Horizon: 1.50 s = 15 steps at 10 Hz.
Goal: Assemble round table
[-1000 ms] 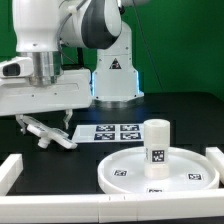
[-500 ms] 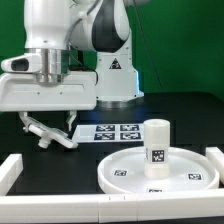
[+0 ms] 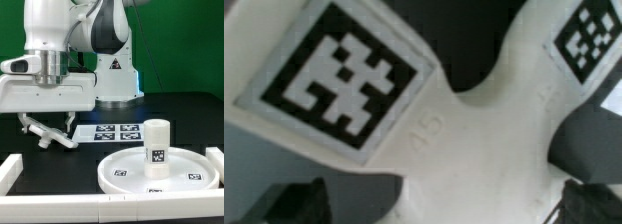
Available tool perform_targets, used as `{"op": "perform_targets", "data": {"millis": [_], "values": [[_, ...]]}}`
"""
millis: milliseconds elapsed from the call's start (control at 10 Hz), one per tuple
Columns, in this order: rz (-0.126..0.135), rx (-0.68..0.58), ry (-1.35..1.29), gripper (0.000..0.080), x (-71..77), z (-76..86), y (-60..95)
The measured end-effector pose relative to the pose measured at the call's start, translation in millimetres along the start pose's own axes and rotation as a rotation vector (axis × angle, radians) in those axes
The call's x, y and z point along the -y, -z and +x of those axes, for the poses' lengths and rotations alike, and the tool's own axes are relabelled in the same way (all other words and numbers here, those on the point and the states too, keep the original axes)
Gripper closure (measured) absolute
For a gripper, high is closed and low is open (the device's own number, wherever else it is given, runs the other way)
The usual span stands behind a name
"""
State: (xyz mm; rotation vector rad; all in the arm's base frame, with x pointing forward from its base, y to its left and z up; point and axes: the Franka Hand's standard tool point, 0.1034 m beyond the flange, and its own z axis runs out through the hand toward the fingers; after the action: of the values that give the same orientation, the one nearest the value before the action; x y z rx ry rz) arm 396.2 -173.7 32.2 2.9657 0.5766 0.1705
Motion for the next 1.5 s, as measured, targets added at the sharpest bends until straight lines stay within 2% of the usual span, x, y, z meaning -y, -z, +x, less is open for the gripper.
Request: {"op": "perform_targets", "data": {"millis": [500, 800, 1000, 1100, 1200, 1300, 1500], "values": [[0.025, 0.029, 0.012, 0.0151, 12.9, -14.8, -9.1], [0.036, 0.049, -0.002, 0.0151, 12.8, -25.4, -17.9], [0.038, 0.05, -0.003, 0.0151, 11.8, -25.2, -19.1], [0.033, 0.045, -0.003, 0.0299, 8.8, -21.7, -18.3], [0.029, 0.041, -0.004, 0.0299, 6.4, -19.2, -17.6], [0.025, 0.035, -0.004, 0.038, 4.2, -16.8, -15.8], [0.025, 0.036, -0.004, 0.038, 4.5, -16.9, -16.3]]}}
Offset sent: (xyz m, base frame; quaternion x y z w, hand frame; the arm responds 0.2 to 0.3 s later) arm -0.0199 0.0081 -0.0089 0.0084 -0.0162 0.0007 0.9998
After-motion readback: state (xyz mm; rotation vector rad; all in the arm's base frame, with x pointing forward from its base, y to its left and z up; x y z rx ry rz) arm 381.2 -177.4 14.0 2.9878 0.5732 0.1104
